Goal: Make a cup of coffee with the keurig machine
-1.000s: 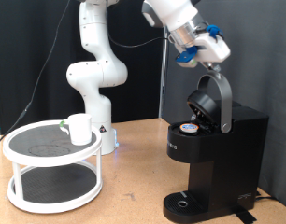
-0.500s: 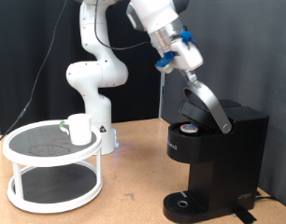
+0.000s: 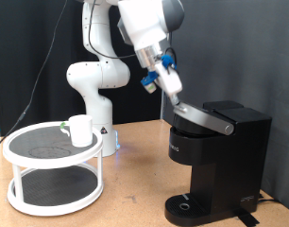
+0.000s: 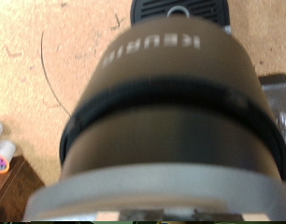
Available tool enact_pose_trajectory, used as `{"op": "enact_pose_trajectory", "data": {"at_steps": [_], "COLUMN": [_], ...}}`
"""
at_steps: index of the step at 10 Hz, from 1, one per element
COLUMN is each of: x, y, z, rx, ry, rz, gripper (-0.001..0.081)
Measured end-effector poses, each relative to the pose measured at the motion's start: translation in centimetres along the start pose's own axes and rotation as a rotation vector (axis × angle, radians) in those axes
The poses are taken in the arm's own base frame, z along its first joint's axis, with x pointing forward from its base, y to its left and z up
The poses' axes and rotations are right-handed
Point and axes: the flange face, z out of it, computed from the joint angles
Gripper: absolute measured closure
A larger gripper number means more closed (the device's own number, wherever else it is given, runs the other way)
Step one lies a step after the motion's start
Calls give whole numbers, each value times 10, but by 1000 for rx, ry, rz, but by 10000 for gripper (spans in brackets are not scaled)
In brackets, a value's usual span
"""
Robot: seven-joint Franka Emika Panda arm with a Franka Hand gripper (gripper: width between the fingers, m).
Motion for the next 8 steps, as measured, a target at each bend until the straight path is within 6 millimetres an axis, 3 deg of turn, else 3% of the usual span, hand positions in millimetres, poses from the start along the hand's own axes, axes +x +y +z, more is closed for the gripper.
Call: {"op": "enact_pose_trajectory", "data": {"at_steps": [5,8], "x": [28,33], "y": [-44,-54], "z": [42,49], "rx": [7,3], "ry": [36,-2], "rz": [6,-24], "gripper": [806,806]}}
